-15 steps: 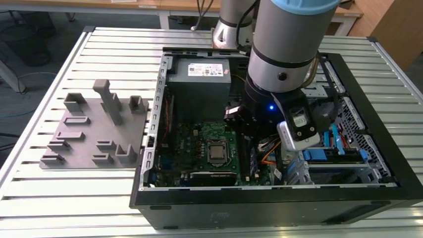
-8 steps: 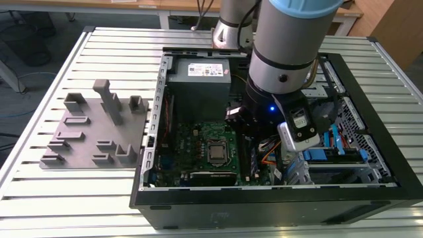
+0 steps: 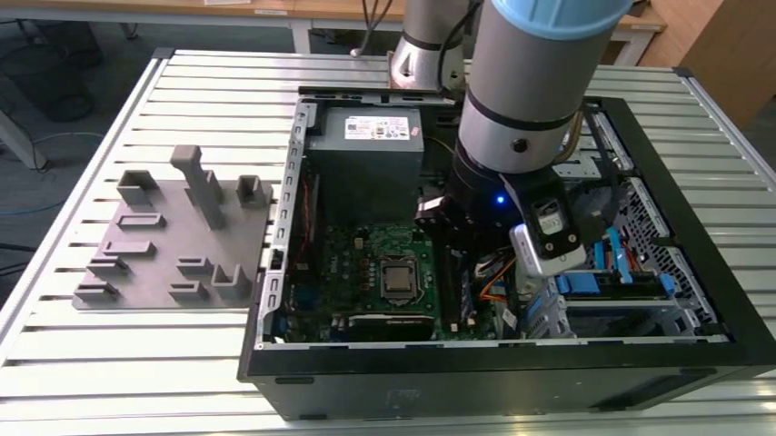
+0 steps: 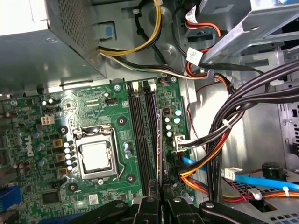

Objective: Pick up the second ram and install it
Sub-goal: 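Insert the second ram into the second slot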

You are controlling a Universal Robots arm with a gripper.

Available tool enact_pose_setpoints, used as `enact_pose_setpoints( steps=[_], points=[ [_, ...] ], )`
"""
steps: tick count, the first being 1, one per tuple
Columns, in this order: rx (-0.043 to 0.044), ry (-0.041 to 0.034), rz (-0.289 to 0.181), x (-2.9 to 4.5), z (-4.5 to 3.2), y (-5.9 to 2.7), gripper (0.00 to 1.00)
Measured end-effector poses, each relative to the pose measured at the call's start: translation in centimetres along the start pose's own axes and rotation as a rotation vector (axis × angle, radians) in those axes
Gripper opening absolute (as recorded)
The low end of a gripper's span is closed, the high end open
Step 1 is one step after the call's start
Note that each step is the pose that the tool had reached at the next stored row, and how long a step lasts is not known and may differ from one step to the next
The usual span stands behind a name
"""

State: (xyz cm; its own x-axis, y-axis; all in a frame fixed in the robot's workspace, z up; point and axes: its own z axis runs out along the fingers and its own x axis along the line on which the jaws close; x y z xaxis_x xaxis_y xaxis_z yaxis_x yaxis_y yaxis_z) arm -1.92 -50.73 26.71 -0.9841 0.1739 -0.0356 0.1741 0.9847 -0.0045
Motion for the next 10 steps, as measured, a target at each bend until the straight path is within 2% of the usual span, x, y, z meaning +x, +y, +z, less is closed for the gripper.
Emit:
enact_pose_setpoints(
  steps=[7,10],
  points=[
    [-0.0001,0.0,0.003,-0.11,0.5,0.21,0.14],
    [-0.0016,-0.0002,-0.043,-0.1,0.64,0.21,0.14]
  ],
)
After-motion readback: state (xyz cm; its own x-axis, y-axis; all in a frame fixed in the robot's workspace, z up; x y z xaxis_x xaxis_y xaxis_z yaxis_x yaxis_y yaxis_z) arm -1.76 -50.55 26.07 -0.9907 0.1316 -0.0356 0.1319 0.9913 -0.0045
